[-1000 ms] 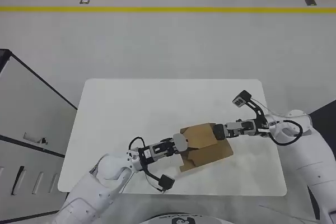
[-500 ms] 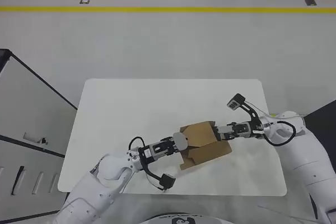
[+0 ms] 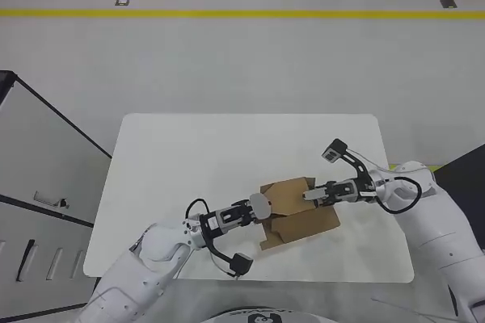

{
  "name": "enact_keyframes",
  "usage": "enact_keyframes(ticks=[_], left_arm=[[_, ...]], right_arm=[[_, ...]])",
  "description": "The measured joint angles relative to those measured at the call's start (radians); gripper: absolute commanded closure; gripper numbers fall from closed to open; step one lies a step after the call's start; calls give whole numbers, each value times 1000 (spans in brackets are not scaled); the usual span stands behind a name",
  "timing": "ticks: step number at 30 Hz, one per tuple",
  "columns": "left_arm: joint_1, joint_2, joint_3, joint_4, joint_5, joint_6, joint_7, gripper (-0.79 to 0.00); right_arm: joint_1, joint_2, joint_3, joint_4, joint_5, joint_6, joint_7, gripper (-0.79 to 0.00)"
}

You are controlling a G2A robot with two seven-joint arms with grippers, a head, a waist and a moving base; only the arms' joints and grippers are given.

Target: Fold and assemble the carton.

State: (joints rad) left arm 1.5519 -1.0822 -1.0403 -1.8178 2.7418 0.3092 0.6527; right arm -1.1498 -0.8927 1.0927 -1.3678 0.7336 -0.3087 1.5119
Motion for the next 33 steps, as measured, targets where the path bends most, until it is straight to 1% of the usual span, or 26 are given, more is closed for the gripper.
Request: enact_keyframes(ticks=[4, 5, 6, 8, 10, 14, 16, 20, 22, 26, 28, 33], left_arm=[[4, 2, -4, -3, 2, -7, 5, 0], [5, 3, -5, -3, 4, -10, 8, 0], [6, 4, -6, -4, 6, -14, 9, 0], [6, 5, -8, -5, 10, -22, 10, 0], [7, 6, -8, -7, 11, -28, 11, 0], [5, 8, -6, -10, 13, -41, 26, 0], [3, 9, -3, -10, 14, -46, 36, 0], [-4, 9, 2, -7, 19, -57, 44, 0], [-6, 10, 3, -4, 18, -58, 42, 0], [-10, 10, 3, 0, 14, -55, 34, 0], [-11, 10, 4, 2, 13, -53, 33, 0], [-16, 10, 10, 6, 15, -54, 32, 0]], right_arm=[[0, 3, -4, -6, -7, -2, -2, -123], [-1, 4, -4, -8, -7, -4, -4, -145], [-1, 5, -5, -9, -7, -4, -4, -203], [-1, 6, -7, -11, -9, -5, -5, -271], [0, 8, -8, -12, -13, -10, -10, -249], [-2, 11, -11, -13, -19, -25, -25, -256], [-1, 12, -13, -11, -19, -25, -25, -240], [5, 15, -22, -10, -19, -22, -22, -142], [7, 16, -26, -11, -22, -22, -22, -105], [8, 19, -36, -12, -26, -24, -24, -77], [8, 20, -40, -12, -27, -25, -25, 0], [8, 24, -47, -11, -23, -30, -31, 0]])
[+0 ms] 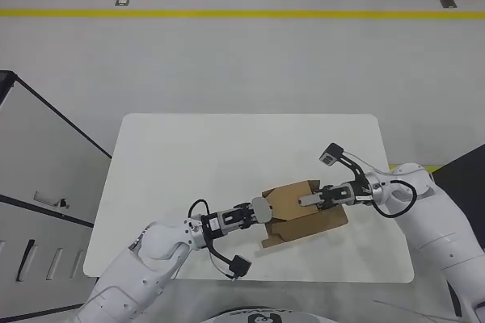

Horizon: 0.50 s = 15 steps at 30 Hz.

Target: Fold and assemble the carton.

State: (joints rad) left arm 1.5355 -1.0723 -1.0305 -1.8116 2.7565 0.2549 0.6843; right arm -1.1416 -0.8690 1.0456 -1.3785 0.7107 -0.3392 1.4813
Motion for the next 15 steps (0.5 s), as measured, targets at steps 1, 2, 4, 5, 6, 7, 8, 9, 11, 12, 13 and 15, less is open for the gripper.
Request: enact_keyframes(ticks=[1, 2, 4, 5, 6, 7, 8, 9, 11, 12, 13, 15], left_arm=[[-1, 0, 1, 1, 2, 0, -2, 0], [-2, 0, 2, 3, 3, -1, -5, -62], [-3, 0, 3, 5, 4, -4, -10, -785], [-4, 0, 4, 6, 4, -7, -13, -785], [-4, 0, 5, 5, 2, -8, -15, -785], [-4, 0, 5, 5, -2, -7, -15, -785], [-4, -1, 6, 4, -9, -4, -16, -785], [-3, -1, 6, 4, -16, 0, -17, -785], [-2, -1, 3, 4, -26, 10, -20, -785], [-2, 0, 1, 4, -28, 13, -21, -785], [-1, 0, -3, 4, -30, 15, -23, -785], [4, 2, -15, -1, -31, 22, -31, -785]], right_arm=[[0, 1, -1, 0, 1, -1, -1, 0], [-1, 2, -1, 1, 2, -3, -3, 0], [-2, 3, -1, 4, 4, -7, -7, 0], [-3, 4, 0, 6, 7, -9, -9, 0], [-4, 5, 0, 8, 10, -10, -10, 0], [-5, 6, 0, 10, 14, -10, -10, 0], [-5, 6, 0, 12, 19, -10, -10, 0], [-6, 7, 0, 13, 22, -10, -10, 0], [-6, 8, 0, 18, 31, -10, -10, 0], [-7, 8, 1, 21, 35, -11, -11, 0], [-7, 8, 3, 23, 39, -13, -12, 0], [-8, 9, 9, 27, 50, -15, -15, 0]])
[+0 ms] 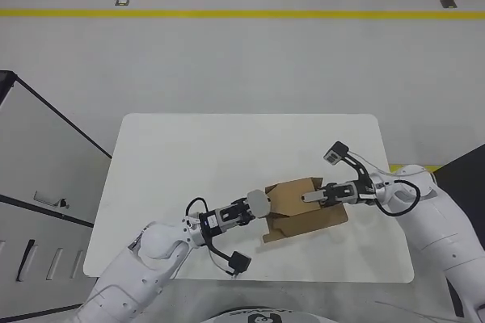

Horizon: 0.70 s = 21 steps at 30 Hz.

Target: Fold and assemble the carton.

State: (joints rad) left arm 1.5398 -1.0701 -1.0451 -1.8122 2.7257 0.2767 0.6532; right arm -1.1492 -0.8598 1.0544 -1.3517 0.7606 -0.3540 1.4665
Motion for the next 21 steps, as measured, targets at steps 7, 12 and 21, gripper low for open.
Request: enact_keyframes(ticks=[7, 12, 21], left_arm=[[43, 11, -51, -39, 24, 10, -36, -785], [64, 15, -71, -58, 22, 20, -49, -785], [65, 12, -58, -55, -1, 26, -53, -785]], right_arm=[[-9, 3, 45, 17, 61, -10, -10, 0], [-11, 3, 70, 18, 85, -18, -18, 0], [-34, 0, 83, 3, 107, -9, -44, 0]])
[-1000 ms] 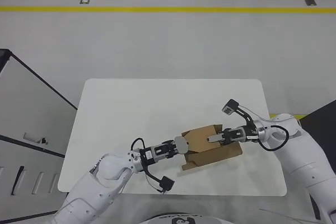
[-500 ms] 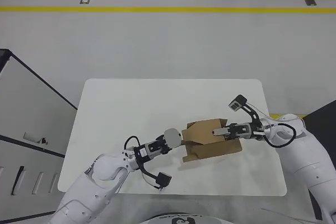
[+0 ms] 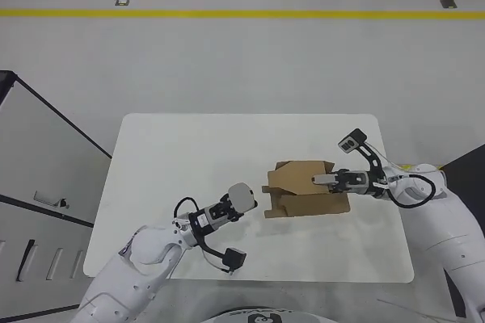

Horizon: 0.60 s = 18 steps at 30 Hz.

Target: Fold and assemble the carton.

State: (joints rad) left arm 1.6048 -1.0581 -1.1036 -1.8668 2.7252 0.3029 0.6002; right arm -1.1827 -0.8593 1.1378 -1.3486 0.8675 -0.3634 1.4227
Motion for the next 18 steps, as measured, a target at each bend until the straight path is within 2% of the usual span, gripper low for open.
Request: enact_keyframes(ticks=[6, 13, 18], left_arm=[[-3, -1, 7, 9, -8, 6, 5, -785], [7, 3, 1, -23, 6, 11, 24, -785], [13, 4, -9, -23, 21, -2, 0, -785]], right_arm=[[-16, -5, 27, 4, 67, -15, 20, 0], [-35, -11, 67, -24, 70, -55, -21, 0], [-36, -11, 69, -26, 69, -57, -23, 0]])
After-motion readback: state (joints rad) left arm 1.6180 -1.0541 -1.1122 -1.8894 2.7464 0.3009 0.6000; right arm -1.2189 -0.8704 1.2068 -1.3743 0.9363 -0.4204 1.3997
